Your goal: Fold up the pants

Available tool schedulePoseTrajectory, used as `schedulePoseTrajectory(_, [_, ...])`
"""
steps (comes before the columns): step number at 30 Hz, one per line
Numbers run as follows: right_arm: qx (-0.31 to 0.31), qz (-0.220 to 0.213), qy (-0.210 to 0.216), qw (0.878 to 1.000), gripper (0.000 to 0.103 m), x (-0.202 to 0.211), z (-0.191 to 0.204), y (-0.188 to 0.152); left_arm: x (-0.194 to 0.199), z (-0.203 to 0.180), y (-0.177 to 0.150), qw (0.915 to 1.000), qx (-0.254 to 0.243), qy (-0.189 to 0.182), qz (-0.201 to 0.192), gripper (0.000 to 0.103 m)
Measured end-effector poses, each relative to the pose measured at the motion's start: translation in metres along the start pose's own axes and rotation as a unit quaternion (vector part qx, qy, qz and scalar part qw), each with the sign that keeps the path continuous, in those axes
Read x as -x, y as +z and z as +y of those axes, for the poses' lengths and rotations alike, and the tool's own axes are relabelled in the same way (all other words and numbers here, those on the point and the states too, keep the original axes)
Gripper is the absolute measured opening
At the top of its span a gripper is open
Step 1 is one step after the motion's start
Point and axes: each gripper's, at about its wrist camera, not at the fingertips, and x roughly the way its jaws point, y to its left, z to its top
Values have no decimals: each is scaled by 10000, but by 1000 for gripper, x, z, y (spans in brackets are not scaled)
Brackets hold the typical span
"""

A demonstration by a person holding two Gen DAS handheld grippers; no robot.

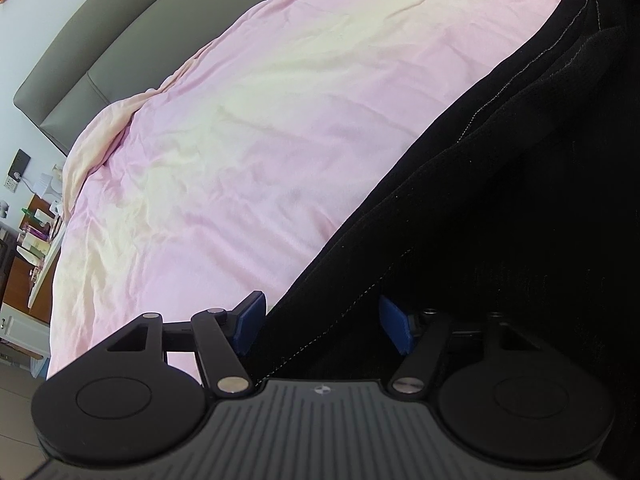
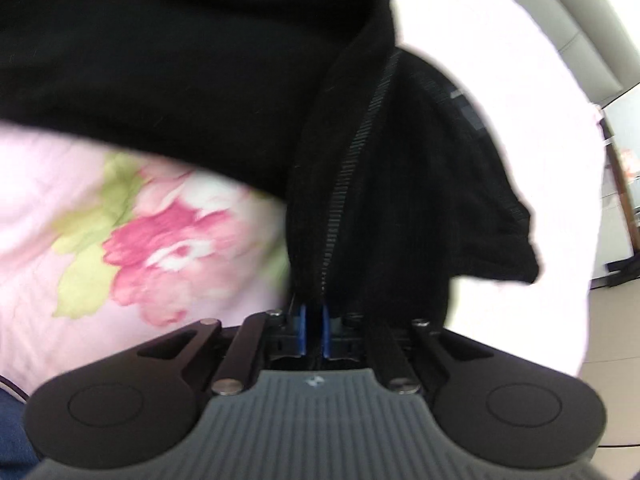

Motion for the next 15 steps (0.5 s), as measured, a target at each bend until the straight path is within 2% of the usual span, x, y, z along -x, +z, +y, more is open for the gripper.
schedulePoseTrajectory(4, [-130, -197, -580, 9980, 0, 26, -59, 20, -2, 0, 1, 10000, 4, 25, -23, 78])
schedulePoseTrajectory(7, [-133, -158, -1073, 9940, 0, 42, -109, 40, -4, 0, 4, 10000, -8, 31, 8, 78])
schedulePoseTrajectory(10, [186, 12, -1646, 9862, 0, 8, -150, 69, -5, -1, 7, 10000, -43, 55, 39, 78])
schedulePoseTrajectory(12, [230, 43, -1954, 9804, 13, -16, -172, 85, -4, -3, 7, 9999, -83, 84, 68, 78])
schedulePoseTrajectory(13, [215, 200, -2181, 9755, 20, -28, -178, 92, -4, -4, 7, 9999, -100, 92, 76, 78])
schedulePoseTrajectory(15, [211, 376, -2577, 9653, 24, -48, -182, 102, -3, -5, 7, 9998, -122, 92, 83, 78])
